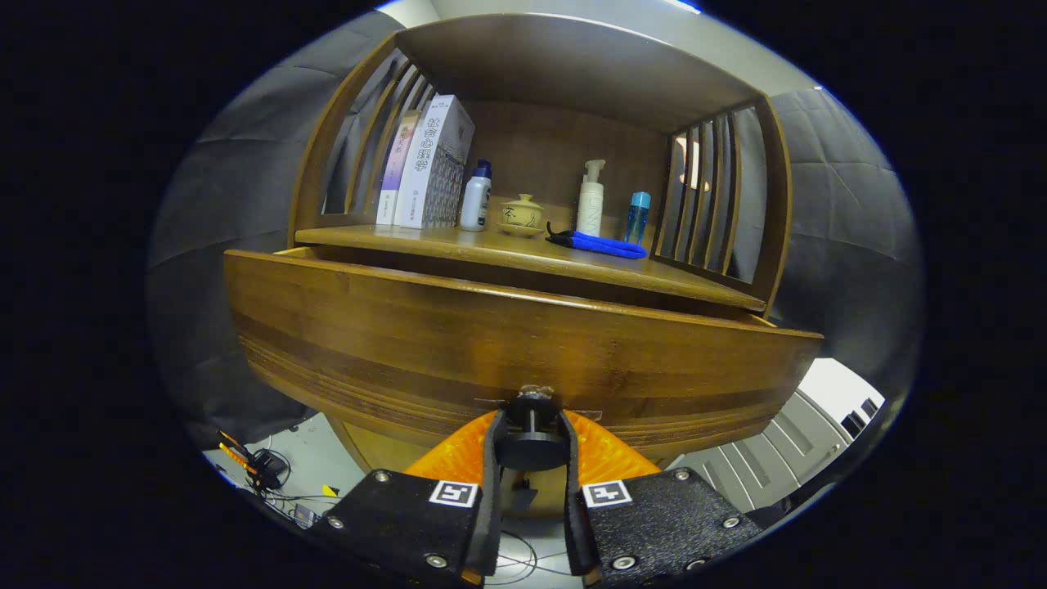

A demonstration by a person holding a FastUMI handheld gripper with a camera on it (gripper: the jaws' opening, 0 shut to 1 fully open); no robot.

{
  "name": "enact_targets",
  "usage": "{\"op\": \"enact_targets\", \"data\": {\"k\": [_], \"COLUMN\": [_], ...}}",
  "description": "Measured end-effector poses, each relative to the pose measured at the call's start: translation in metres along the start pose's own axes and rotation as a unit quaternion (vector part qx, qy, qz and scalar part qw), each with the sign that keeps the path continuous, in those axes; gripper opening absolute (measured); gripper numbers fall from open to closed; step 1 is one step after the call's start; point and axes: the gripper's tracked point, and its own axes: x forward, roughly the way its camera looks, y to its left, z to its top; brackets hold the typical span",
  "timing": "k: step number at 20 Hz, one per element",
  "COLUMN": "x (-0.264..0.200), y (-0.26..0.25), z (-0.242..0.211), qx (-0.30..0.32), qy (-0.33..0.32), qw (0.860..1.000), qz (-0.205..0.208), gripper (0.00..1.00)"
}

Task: Pull open the drawer, take out the items inside it, and place them on the countertop above the cabinet.

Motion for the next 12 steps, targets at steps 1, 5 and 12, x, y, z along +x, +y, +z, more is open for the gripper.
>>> {"op": "enact_targets", "data": {"k": [1,5,12], "x": [-0.008,-0.033,-0.056], "y": [0.002,0.003,0.009], "z": [-0.002,-0.015,-0.024], "qx": [0.000,-0.005,-0.003], "qy": [-0.002,-0.001,0.019], "qw": [1.000,1.000,1.000], "qz": [0.002,0.004,0.017], "gripper": [0.33,0.32,0.32]}}
